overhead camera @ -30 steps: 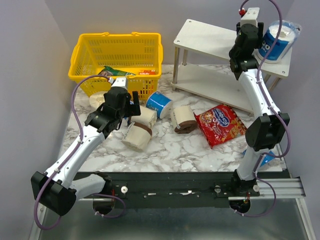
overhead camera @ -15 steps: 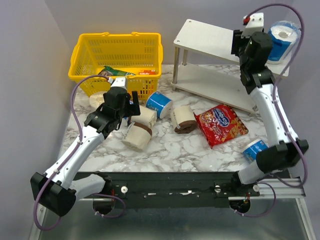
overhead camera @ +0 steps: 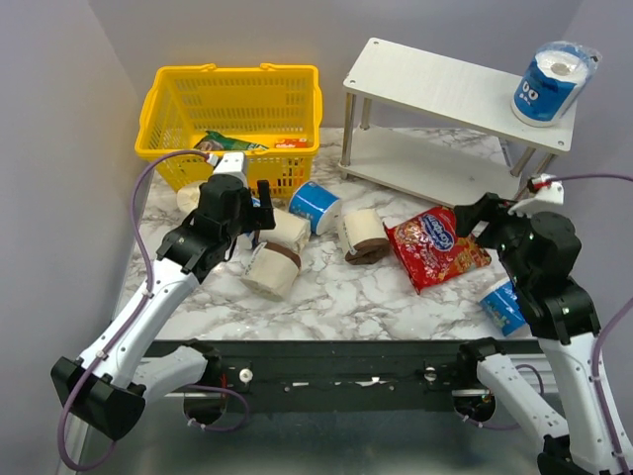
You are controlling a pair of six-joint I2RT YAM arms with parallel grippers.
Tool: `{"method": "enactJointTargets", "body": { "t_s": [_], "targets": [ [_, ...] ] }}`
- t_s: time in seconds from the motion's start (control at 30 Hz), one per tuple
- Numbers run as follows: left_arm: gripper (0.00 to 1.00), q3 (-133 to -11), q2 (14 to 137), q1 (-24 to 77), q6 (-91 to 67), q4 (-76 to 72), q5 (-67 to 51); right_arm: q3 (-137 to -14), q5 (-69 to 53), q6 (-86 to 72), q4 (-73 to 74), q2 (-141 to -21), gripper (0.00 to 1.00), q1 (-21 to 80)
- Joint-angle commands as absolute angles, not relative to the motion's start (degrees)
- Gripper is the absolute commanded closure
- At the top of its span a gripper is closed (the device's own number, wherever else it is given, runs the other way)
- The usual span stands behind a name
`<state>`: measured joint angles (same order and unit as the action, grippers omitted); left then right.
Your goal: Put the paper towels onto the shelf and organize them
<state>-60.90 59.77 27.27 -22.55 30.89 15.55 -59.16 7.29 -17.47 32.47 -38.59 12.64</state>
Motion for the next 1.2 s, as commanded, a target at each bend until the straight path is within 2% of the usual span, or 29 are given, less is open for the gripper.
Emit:
{"method": "enactJointTargets", "body": {
  "t_s": [0.0, 0.03, 0.17, 0.37, 0.6, 0.77, 1.03, 1.17],
  "targets": [
    [0.01, -60.2, 57.6, 28.6, -22.8, 29.1, 12.7, -56.9, 26.8, -29.0, 49.5, -34.2, 0.11, 12.3],
    [0.01, -60.2, 58.0, 29.6, -22.8, 29.2, 12.0, -56.3, 32.8, -30.1, 51.3, -33.6, 0.10, 12.4],
    [0.01, -60.9, 59.4, 32.0, -22.7, 29.9, 11.5, -52.7, 43.4, -39.8, 60.1, -32.4, 0.00, 12.4],
    [0.01, -60.0, 59.4, 35.4, -21.8, 29.5, 14.6, -51.2, 52.2, -56.3, 70.2, -31.1, 0.00, 12.0],
    [0.01, -59.9, 61.2, 37.5, -21.6, 29.6, 16.3, -45.4, 47.8, -64.0, 69.3, -39.1, 0.00, 7.0],
    [0.01, -59.9, 62.4, 39.5, -21.4, 30.0, 17.3, -42.9, 41.3, -62.8, 65.3, -36.5, 0.00, 0.3],
    [0.01, -59.9, 63.4, 40.3, -21.1, 30.3, 19.0, -38.2, 33.3, -54.2, 56.0, -39.8, 0.00, -18.6],
    [0.01, -59.9, 63.3, 40.3, -20.9, 30.2, 19.4, -32.0, 18.2, -48.0, 46.0, -37.5, 0.00, -28.2]
  ]
}}
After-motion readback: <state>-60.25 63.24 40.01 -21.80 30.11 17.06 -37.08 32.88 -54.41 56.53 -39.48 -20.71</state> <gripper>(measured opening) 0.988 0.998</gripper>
